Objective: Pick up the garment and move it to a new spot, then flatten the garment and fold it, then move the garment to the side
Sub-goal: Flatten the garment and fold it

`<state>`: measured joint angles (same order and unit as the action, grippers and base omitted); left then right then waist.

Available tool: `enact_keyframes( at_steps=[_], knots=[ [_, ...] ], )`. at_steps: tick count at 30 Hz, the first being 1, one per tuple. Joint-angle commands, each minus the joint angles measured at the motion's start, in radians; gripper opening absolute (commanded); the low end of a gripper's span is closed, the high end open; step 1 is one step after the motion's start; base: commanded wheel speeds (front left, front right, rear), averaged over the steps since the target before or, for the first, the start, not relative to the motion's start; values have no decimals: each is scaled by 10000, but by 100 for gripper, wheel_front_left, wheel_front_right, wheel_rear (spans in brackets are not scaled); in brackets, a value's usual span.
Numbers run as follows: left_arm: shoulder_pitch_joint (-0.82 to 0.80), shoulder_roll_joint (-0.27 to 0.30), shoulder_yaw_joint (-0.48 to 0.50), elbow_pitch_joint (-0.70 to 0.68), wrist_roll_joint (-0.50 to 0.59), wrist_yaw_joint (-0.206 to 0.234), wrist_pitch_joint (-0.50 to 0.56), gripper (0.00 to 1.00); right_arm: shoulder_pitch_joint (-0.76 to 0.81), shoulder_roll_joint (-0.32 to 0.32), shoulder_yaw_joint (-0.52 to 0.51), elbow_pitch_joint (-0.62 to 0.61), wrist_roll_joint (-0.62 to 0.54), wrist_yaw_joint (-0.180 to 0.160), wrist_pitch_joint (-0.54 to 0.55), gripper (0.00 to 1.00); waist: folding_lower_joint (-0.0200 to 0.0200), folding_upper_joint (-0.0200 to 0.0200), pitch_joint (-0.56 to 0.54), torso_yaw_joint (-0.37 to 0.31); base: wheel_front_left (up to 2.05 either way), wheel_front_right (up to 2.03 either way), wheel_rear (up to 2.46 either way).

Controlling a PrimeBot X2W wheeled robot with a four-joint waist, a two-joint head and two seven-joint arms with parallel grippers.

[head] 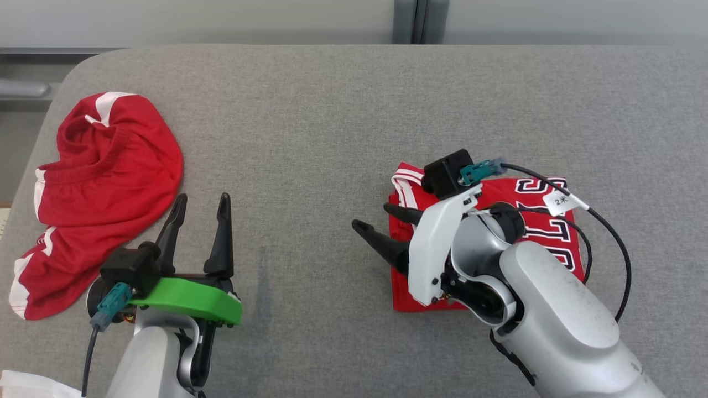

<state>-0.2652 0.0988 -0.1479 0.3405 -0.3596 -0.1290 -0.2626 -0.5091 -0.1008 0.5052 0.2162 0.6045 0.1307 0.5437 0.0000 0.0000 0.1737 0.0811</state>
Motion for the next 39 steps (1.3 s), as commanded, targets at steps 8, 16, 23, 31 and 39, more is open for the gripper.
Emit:
enact_keyframes(
  at_steps=[8,16,23,31,39],
  knots=[
    [175,57,153,-7,91,-15,-25,100,375,-1002,-879,-1906,-100,-1,-1494,100,0,0,-353,-351,0,0,0],
    [433,53,343,69,110,-15,-25,100,1795,-1232,-3082,-1602,-2652,1,-4089,100,0,0,-765,-646,0,0,0],
    [823,67,615,74,142,-15,-25,100,2787,-1190,-4313,-621,-3944,-2,-5945,100,0,0,-1217,-935,0,0,0],
    [1216,-23,796,131,253,-15,-25,100,3226,-1173,-4649,351,-3935,-5,-7081,100,0,0,-1552,-1109,0,0,0],
    [1342,-52,897,194,348,-16,-25,100,3359,-1088,-4557,673,-3757,-5,-7178,100,0,0,-1642,-1167,0,0,0]
  ],
)
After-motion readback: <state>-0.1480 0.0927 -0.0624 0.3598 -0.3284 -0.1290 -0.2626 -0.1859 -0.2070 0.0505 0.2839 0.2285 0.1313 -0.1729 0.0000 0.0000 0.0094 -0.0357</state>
